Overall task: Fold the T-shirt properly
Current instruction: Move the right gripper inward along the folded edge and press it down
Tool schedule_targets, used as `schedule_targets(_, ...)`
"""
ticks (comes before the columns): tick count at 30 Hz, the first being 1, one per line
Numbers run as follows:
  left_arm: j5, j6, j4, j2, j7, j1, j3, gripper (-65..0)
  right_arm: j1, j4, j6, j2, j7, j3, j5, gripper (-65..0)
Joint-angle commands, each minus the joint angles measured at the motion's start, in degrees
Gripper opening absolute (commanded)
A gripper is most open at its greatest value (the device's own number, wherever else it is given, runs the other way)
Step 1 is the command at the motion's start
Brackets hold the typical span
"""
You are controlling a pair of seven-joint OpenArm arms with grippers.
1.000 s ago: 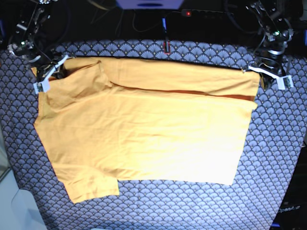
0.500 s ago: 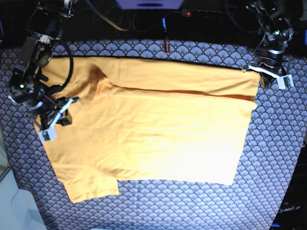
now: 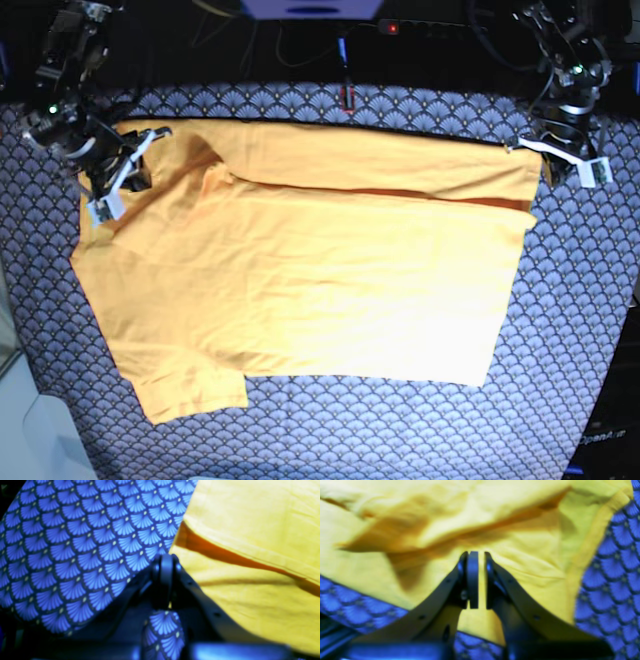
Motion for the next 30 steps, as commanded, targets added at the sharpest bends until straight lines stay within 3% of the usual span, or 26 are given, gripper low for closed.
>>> schedule_targets(1,-0.52,-0.21,0.77,-0.37,-1.24,-0.18,-0.14,-65.0,-0.66,0.98,0.08,0.10,0.93,0.22,0.08,-62.5)
schedule_targets(8,-0.52,-0.21,1.30,-0.37,-1.24,-0.18,-0.14,-65.0,-2.41,0.71,0.08,-3.16,2.43,-0.13,0.08,-62.5)
schedule_targets(22,-0.52,-0.39,1.39,-0.37,-1.24,0.35,-0.41,-65.0,-2.50,-0.43,0.08,-5.35,2.34,-7.87,0.08,-62.5)
schedule_targets(30,-0.52,-0.48,1.39,-0.37,-1.24,0.44,-0.41,-65.0,6.20,-8.26,0.08,-5.18,2.34,-11.38,0.08,-62.5)
